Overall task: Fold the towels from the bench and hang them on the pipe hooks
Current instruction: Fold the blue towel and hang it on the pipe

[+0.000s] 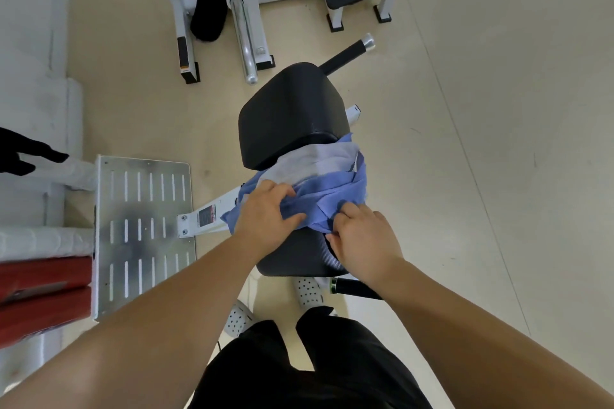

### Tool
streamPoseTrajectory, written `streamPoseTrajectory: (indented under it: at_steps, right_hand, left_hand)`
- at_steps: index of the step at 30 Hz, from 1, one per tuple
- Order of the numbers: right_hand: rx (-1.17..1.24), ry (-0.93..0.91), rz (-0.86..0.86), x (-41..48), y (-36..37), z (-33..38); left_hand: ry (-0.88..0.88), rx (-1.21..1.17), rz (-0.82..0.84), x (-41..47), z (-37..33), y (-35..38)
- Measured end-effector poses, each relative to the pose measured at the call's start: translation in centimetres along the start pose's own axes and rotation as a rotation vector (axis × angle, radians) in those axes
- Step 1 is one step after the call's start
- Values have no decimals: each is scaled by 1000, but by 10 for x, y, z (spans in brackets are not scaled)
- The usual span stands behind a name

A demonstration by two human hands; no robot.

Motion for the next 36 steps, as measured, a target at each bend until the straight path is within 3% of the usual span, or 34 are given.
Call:
streamPoseTrajectory:
  at_steps: [5,11,14,17,20,26,36]
  right_hand:
    - [227,222,129,-14,10,-10]
    - [320,533,237,-24,12,-36]
    - [289,496,165,-16,5,-40]
    - [344,273,-67,5,-10,-28]
    - [288,120,5,31,-2,-20]
    - [75,91,35,44,-13,-22]
    - [180,67,-84,19,-56,-21]
  left_hand:
    - [-14,-2,10,0,-4,6]
    - [-35,44,-4,-5,-9,4]
    - [-18,32,8,-8,-10,7]
    - [-10,-14,2,-10,-11,10]
    - [-22,-22,21,-8,-9,13]
    - [-45,96,26,-9,-10,3]
    - [-131,44,25,-45,-11,-48]
Point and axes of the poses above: each hand's wrist, its own x-axis towards the middle knuckle, its own y-axis out of the palm, z = x × y, the point moved 7 cm from there along x, towards the middle knuckle
